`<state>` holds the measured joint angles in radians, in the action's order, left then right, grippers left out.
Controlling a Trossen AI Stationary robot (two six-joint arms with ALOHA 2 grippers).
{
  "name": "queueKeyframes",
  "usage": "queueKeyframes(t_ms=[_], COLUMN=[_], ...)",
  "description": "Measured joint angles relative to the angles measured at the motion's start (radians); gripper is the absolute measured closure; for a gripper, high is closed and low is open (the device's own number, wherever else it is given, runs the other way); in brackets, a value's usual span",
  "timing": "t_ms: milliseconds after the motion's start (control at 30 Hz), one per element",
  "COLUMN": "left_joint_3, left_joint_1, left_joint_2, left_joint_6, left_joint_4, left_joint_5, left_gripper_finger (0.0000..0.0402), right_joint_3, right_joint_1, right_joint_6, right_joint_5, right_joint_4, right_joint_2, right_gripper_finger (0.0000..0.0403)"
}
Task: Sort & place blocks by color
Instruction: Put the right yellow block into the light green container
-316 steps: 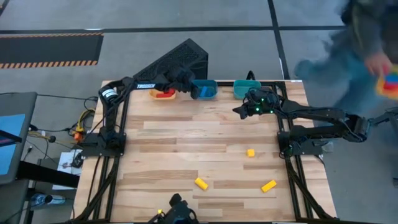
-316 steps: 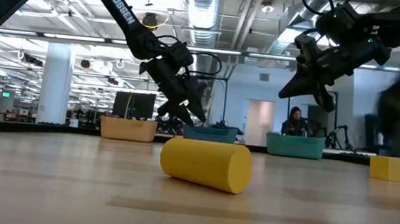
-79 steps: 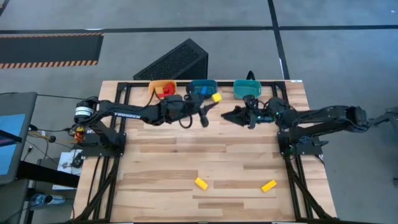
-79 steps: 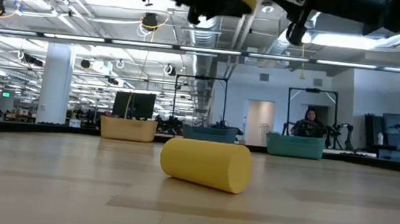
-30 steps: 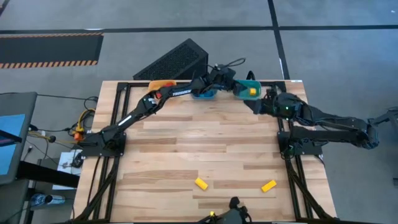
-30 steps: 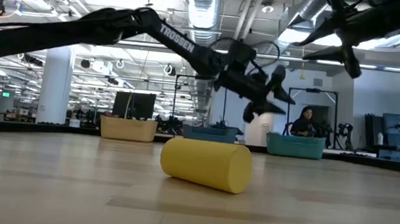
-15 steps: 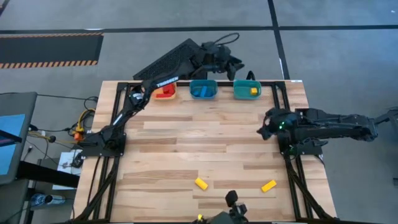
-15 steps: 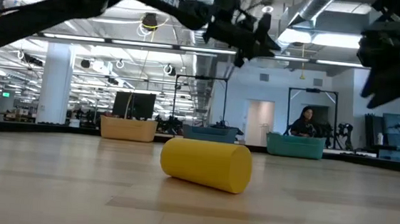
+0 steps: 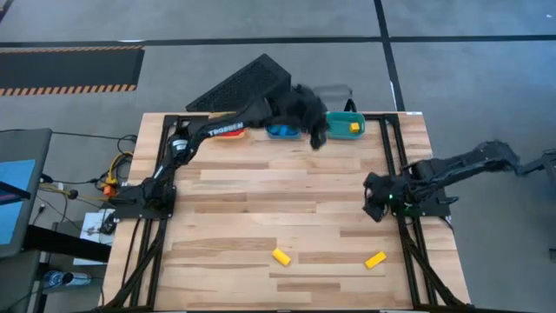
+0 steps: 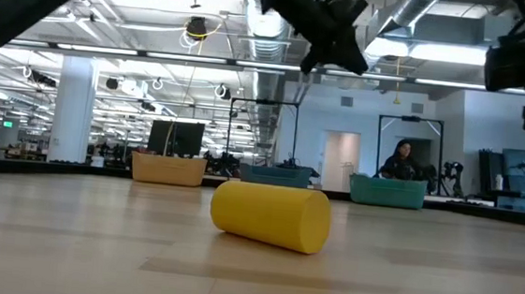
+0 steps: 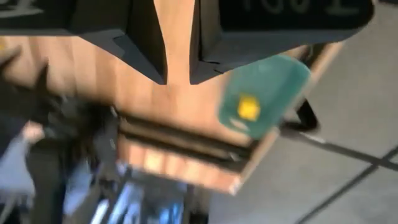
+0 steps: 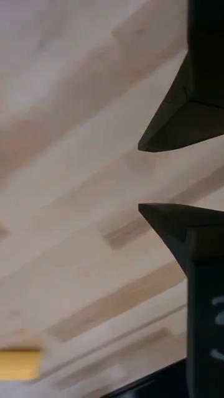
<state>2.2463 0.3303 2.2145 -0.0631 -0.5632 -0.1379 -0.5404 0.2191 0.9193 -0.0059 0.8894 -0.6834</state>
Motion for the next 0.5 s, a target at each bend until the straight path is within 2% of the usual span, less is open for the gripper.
queueKeyframes(t_ms=[133,233,433,500], left_joint_3=[-0.167,-0.347,-0.719,-0.815], left_joint_1=[-0.094,-0.149,-0.241,-0.268], left_joint_2=[-0.105,-0.199,-0.422,-0.473], left_joint_6=[-0.008,-0.054,-0.215,-0.258], left_joint_4=[0.005,0.075,0.321,0.355], left_joint_5=[0.119,0.213,0.326,0.391], left_gripper_finger=[0.0355,0.0356,0.0356,0.0356], right_joint_3=[0.0,0.0,0.0,0.0], right_joint_1=[0.144,0.27,0.546,0.618], right_joint_6=[0.051,0.083,0.165,0.188], right_joint_5=[-0.005,-0.04,-0.085,-0.092], right_joint_4=[-0.003,-0.016,-0.101,-0.136], right_joint_2=[-0.068,-0.12,-0.24,-0.284], right_gripper_finger=[0.0237,0.0237,0.0236,0.0232])
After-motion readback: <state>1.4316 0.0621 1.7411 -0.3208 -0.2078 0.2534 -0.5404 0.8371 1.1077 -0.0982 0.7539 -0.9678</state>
